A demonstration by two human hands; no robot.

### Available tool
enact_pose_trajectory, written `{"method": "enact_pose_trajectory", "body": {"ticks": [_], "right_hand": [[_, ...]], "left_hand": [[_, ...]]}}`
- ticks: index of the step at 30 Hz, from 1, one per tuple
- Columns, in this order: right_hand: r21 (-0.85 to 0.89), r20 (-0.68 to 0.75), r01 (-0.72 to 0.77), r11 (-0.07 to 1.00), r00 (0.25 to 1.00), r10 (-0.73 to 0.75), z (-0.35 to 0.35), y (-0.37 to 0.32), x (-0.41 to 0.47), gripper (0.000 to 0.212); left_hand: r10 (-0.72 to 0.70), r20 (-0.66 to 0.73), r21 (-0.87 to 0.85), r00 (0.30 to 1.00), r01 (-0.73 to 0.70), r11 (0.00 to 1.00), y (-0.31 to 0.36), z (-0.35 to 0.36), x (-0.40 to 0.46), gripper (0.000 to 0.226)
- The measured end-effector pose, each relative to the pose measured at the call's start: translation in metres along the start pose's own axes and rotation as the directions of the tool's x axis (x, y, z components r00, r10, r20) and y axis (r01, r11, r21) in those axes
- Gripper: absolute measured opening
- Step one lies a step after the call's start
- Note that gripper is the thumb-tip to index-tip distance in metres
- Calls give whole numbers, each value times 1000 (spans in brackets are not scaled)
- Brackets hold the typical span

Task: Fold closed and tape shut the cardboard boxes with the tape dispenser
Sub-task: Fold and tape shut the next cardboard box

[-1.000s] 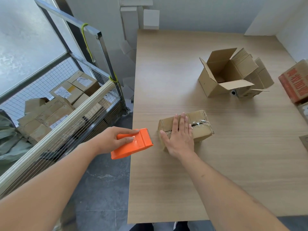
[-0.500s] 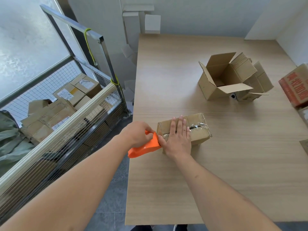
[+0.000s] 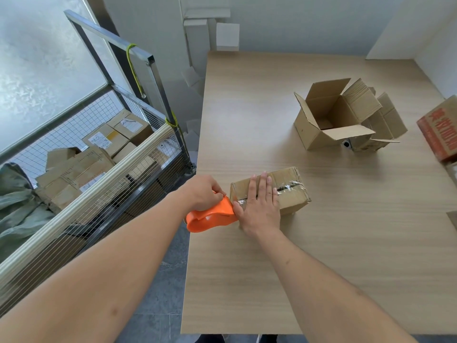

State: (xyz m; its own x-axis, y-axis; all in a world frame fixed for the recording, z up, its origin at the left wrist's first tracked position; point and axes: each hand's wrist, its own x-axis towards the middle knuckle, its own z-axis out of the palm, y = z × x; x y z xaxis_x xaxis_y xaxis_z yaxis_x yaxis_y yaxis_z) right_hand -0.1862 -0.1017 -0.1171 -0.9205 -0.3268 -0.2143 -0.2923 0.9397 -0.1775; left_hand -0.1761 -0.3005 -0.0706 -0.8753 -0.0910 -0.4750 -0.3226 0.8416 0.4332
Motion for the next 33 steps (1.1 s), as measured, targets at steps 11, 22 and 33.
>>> {"method": "enact_pose_trajectory", "body": {"ticks": [11, 22, 33], "right_hand": [[5, 4, 19, 1000, 1000, -19, 7, 2, 5, 90], [-28, 44, 26, 999, 999, -25, 11, 3, 9, 89], [-15, 63, 23, 1000, 998, -22, 13, 4, 12, 90]], "left_hand": [[61, -77, 78, 995, -55, 995, 13, 2, -8, 26], [102, -74, 340, 992, -71, 938, 46, -4, -15, 28], [162, -85, 451, 983, -107, 886, 53, -1, -14, 25]]}}
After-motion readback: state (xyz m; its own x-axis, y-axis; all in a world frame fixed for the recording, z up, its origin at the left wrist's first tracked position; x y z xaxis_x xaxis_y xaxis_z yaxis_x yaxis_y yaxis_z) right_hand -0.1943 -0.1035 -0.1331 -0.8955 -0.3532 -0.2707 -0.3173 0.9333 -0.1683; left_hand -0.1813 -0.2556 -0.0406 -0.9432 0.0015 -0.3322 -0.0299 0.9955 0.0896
